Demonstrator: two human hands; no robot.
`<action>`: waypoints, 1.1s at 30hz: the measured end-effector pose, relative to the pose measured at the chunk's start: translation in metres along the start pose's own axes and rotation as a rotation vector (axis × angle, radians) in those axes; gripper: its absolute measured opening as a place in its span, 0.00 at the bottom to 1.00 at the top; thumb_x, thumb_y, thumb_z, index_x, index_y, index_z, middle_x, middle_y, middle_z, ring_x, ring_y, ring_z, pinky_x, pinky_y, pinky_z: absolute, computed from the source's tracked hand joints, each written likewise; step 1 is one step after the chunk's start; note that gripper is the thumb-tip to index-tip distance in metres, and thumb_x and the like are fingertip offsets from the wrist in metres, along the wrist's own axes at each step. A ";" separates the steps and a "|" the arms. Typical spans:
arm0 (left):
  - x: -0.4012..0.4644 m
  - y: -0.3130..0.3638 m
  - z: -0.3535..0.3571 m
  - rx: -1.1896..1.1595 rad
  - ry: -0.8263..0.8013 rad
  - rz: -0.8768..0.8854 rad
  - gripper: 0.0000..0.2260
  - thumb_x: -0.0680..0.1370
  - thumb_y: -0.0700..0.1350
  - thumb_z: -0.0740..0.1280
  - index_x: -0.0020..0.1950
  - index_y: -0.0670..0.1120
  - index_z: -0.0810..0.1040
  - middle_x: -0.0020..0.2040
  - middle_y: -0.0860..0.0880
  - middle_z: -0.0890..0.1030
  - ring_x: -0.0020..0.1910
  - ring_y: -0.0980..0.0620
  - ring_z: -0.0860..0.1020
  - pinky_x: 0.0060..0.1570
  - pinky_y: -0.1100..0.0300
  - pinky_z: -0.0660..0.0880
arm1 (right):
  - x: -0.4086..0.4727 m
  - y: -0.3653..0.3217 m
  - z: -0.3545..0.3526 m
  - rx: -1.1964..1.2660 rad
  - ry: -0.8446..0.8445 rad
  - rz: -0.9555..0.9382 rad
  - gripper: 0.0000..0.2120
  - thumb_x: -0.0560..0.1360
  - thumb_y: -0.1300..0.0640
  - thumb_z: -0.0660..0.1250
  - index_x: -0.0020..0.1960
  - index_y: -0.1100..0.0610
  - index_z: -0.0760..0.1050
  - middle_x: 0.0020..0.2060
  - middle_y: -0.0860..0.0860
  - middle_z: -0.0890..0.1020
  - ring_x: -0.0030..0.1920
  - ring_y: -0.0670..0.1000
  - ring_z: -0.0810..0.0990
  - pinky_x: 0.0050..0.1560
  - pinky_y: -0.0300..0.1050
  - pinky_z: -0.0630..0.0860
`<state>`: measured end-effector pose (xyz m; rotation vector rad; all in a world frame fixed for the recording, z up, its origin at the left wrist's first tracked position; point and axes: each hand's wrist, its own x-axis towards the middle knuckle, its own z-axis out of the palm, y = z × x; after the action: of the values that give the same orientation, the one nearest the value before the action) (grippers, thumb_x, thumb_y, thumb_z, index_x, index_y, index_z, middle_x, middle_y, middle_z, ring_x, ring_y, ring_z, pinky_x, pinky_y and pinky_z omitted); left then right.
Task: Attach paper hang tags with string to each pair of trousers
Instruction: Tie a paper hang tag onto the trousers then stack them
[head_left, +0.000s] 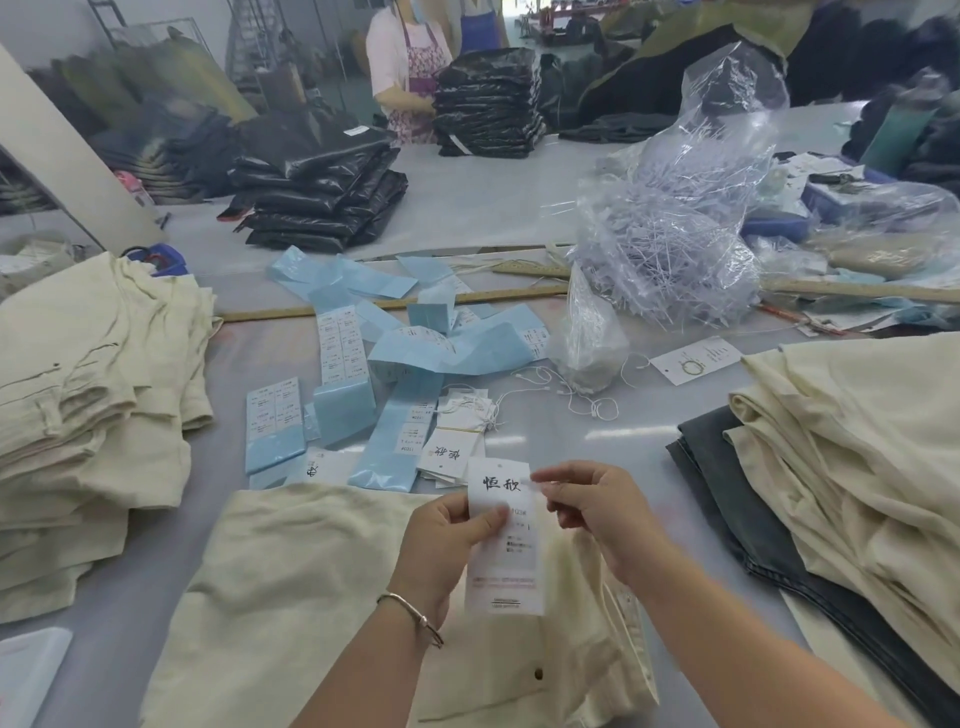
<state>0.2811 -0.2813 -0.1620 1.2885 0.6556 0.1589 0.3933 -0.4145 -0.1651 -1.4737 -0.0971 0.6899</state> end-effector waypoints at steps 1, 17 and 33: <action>0.005 -0.001 -0.003 0.004 0.043 -0.014 0.04 0.72 0.39 0.74 0.45 0.41 0.85 0.44 0.41 0.85 0.41 0.46 0.83 0.38 0.58 0.79 | 0.012 0.001 -0.001 -0.046 0.021 -0.005 0.06 0.72 0.71 0.69 0.43 0.63 0.83 0.27 0.54 0.77 0.24 0.47 0.70 0.27 0.35 0.69; 0.064 -0.014 -0.071 -0.001 0.287 -0.078 0.02 0.73 0.41 0.74 0.42 0.45 0.86 0.41 0.43 0.86 0.37 0.47 0.85 0.32 0.62 0.78 | 0.202 0.002 0.093 -1.301 0.165 -0.218 0.12 0.76 0.49 0.66 0.55 0.55 0.76 0.55 0.51 0.74 0.57 0.53 0.73 0.53 0.46 0.72; 0.056 0.017 -0.043 -0.438 -0.065 -0.038 0.12 0.70 0.44 0.71 0.52 0.43 0.85 0.48 0.42 0.84 0.42 0.49 0.83 0.40 0.57 0.79 | 0.138 -0.091 0.037 0.291 -0.121 0.129 0.07 0.77 0.64 0.64 0.41 0.57 0.73 0.26 0.49 0.69 0.22 0.45 0.61 0.22 0.35 0.60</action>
<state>0.3075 -0.2141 -0.1716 0.8558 0.5511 0.2155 0.5204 -0.3112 -0.1238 -1.1659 0.0062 0.8609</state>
